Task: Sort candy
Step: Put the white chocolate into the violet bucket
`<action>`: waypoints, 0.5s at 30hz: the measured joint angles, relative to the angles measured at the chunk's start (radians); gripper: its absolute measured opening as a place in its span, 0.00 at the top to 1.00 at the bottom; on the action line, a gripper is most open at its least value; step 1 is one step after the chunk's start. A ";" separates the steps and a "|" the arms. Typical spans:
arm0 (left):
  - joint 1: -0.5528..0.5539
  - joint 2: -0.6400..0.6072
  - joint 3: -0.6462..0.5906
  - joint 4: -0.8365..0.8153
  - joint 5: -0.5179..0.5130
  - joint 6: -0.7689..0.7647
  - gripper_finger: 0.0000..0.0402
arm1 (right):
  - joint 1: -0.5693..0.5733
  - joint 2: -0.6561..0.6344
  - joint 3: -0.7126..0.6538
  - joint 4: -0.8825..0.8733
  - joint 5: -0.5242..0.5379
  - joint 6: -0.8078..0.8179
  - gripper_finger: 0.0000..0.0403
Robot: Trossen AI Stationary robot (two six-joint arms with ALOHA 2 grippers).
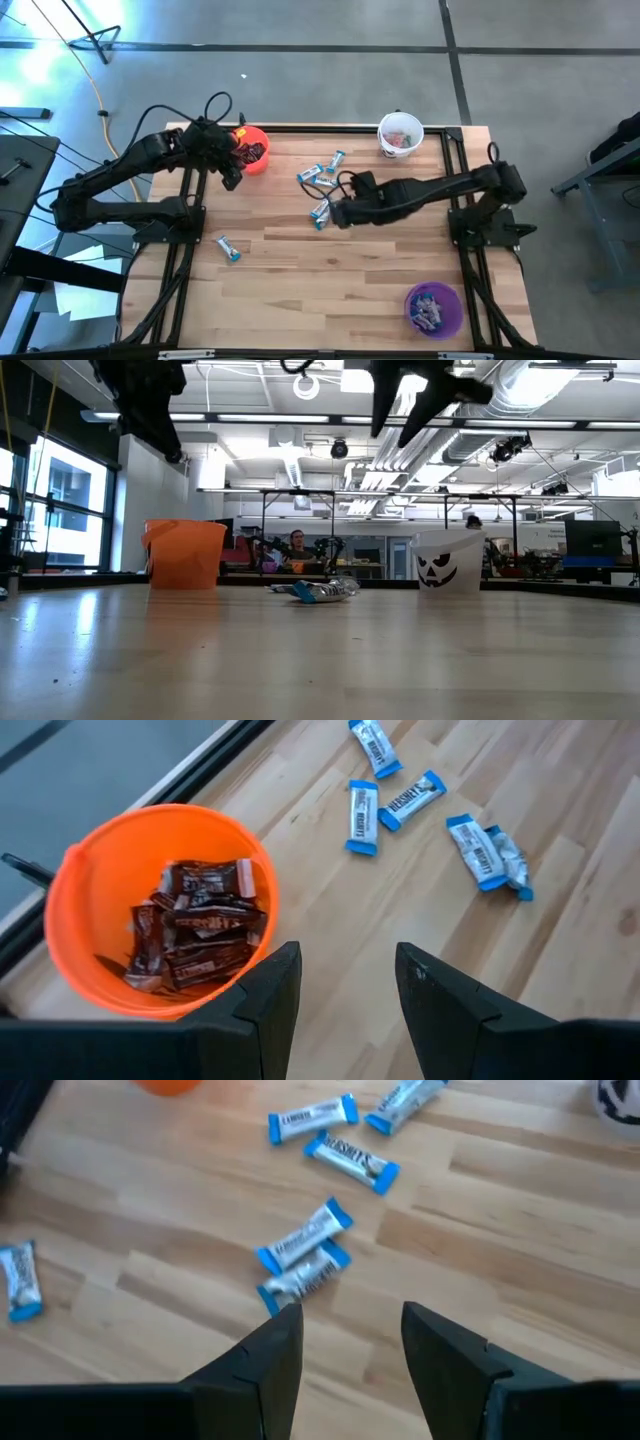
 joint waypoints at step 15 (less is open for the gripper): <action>0.104 0.000 0.000 0.000 0.001 0.114 0.62 | -0.124 0.000 -0.329 0.450 -0.096 -0.036 0.59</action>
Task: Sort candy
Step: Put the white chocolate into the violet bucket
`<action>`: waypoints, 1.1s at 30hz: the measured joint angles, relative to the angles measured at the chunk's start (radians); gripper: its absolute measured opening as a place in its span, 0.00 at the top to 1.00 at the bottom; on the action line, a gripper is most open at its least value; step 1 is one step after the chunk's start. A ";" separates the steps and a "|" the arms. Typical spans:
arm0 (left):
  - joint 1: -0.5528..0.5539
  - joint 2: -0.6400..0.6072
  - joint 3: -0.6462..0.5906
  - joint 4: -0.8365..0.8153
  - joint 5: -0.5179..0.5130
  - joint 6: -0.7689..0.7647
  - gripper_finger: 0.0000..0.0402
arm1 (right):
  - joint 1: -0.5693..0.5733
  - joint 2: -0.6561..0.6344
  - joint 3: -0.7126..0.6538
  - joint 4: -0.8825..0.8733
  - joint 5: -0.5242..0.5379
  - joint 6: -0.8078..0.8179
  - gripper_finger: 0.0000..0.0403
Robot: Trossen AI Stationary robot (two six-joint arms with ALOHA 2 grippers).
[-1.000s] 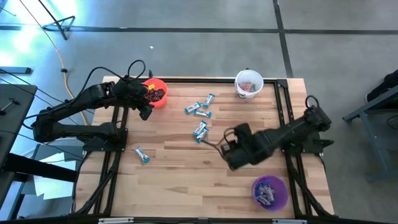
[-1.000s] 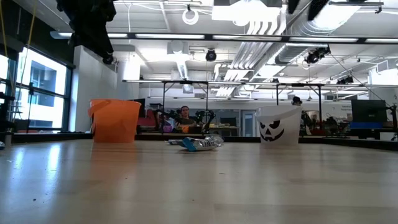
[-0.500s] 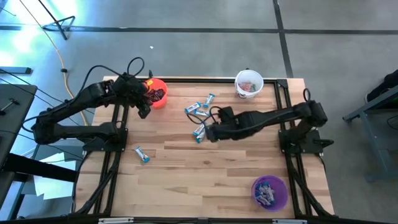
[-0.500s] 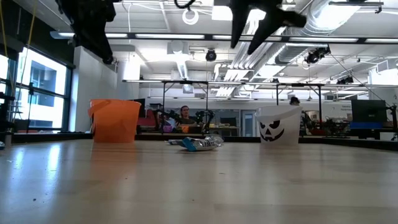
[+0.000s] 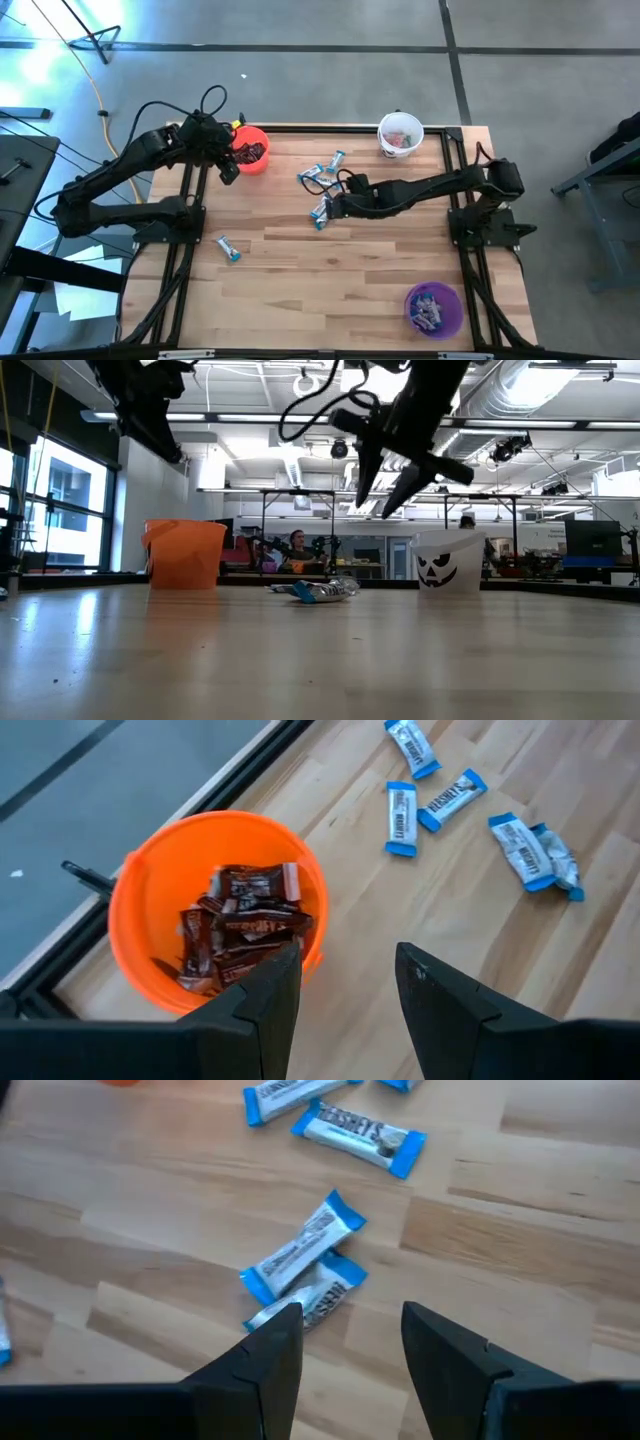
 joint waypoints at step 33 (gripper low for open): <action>0.045 0.000 0.000 -0.004 0.004 0.036 0.62 | -0.090 0.117 -0.111 0.379 -0.234 -0.092 0.56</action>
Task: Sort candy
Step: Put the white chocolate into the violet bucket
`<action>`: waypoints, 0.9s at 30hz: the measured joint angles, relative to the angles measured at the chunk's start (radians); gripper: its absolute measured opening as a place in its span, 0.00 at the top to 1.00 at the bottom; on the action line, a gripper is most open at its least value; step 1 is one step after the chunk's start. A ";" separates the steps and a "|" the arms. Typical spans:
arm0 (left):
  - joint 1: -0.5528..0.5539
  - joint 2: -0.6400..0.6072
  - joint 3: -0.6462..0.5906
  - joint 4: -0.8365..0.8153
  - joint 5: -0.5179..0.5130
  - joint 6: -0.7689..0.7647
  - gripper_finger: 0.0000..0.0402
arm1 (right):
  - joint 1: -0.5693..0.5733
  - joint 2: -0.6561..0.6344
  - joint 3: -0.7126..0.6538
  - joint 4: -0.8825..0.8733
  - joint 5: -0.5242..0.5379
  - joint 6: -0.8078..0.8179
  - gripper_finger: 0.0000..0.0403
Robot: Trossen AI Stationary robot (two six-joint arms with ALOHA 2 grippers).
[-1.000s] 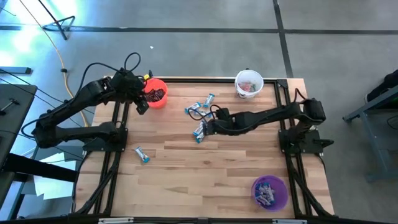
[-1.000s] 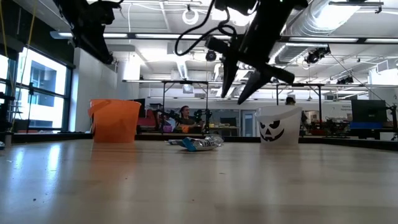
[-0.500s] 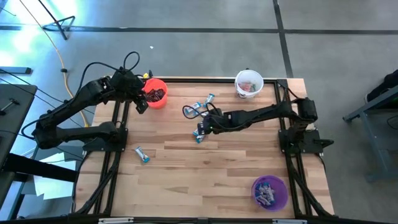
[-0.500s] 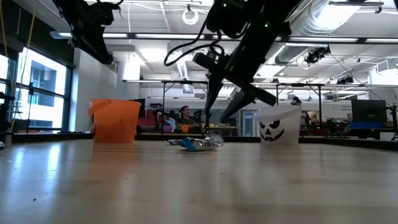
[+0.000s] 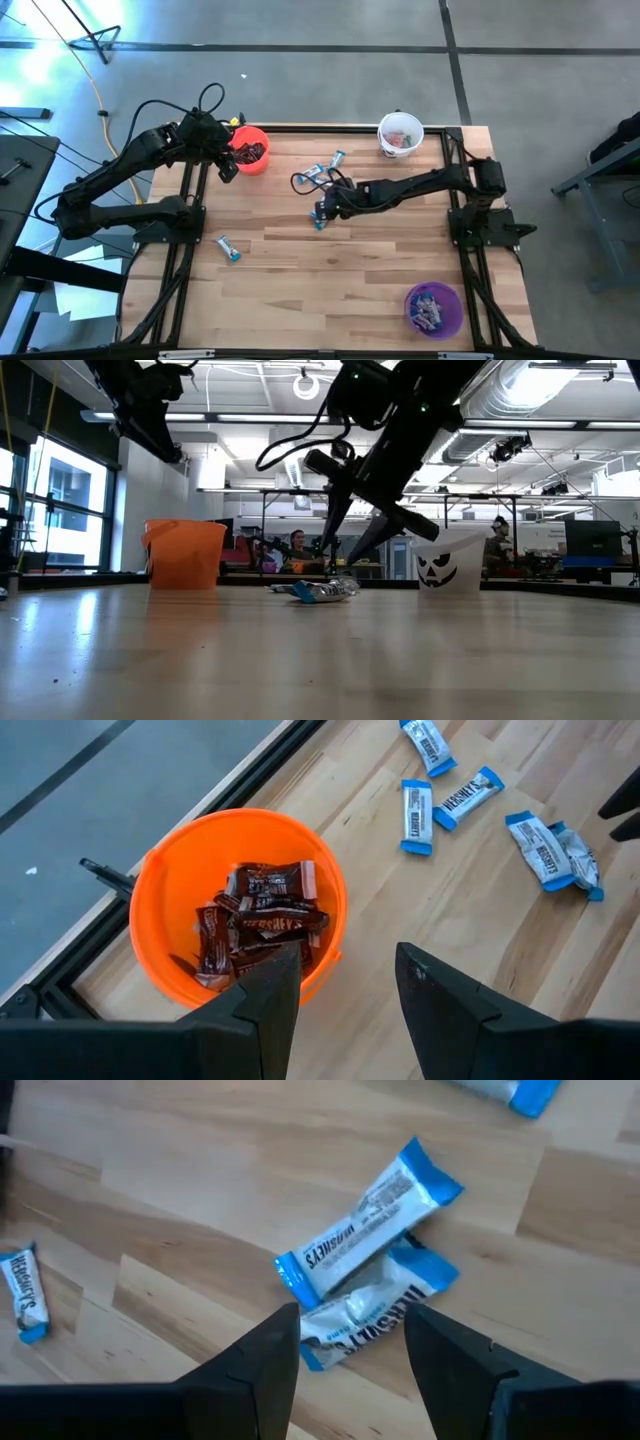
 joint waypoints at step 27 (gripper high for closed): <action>0.006 0.000 0.000 -0.003 0.004 0.026 0.62 | -0.021 0.178 0.038 0.023 -0.081 0.221 0.57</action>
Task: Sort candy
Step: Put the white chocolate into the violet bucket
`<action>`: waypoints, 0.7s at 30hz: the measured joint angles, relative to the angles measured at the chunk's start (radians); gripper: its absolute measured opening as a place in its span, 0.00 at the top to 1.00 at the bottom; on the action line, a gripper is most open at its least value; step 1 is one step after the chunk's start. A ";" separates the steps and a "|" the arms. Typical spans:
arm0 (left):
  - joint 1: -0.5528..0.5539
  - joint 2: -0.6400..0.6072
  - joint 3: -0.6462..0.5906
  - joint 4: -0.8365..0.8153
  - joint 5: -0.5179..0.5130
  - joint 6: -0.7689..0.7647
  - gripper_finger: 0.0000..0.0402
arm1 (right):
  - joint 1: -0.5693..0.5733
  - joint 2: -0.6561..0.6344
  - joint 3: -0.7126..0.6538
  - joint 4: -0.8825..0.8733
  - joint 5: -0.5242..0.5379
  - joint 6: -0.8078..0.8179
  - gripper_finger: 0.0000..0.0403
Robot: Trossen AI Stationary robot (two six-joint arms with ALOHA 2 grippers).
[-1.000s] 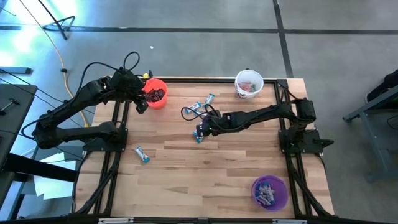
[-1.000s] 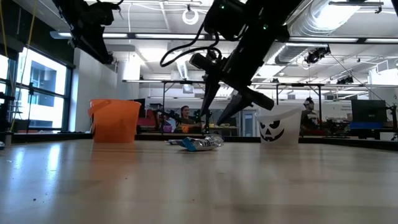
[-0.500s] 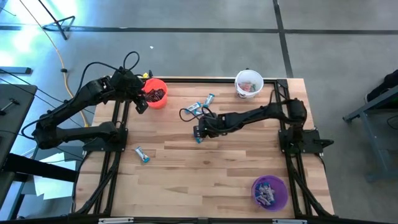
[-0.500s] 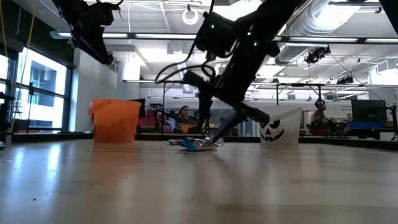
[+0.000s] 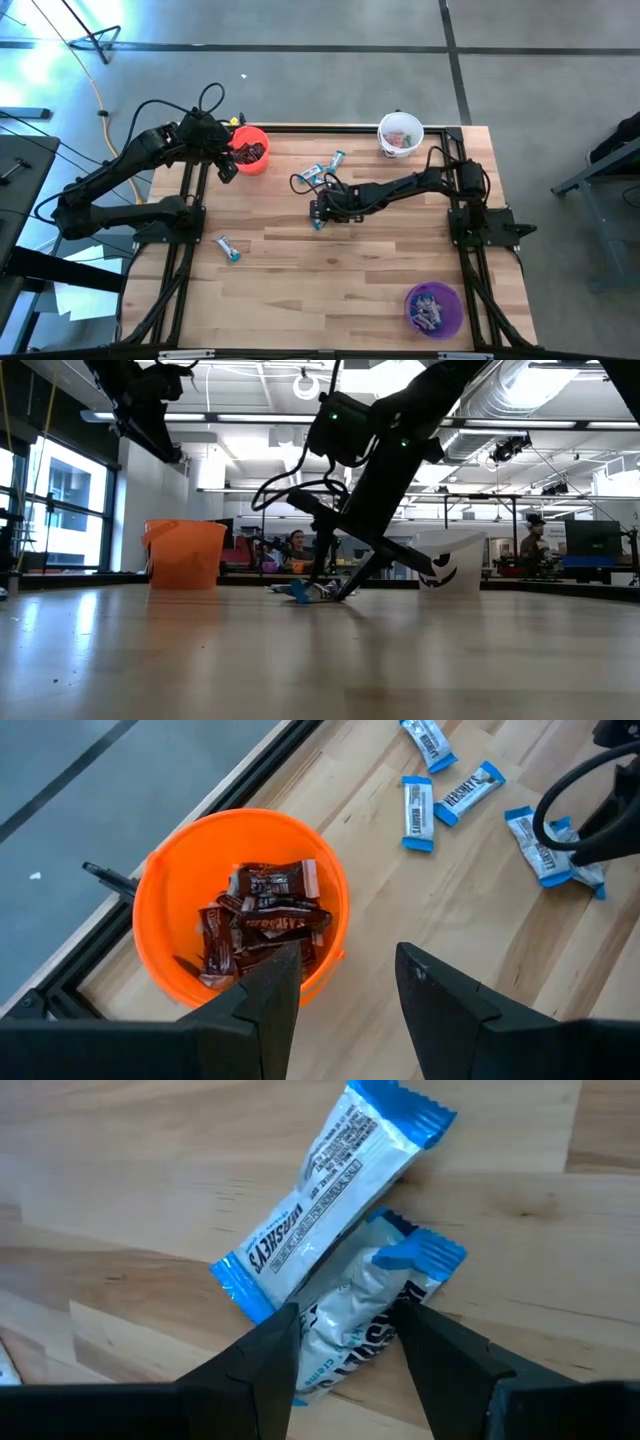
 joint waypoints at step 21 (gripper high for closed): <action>0.000 0.000 0.000 0.000 0.000 0.011 0.62 | 0.020 0.002 -0.008 0.023 -0.115 -0.012 0.98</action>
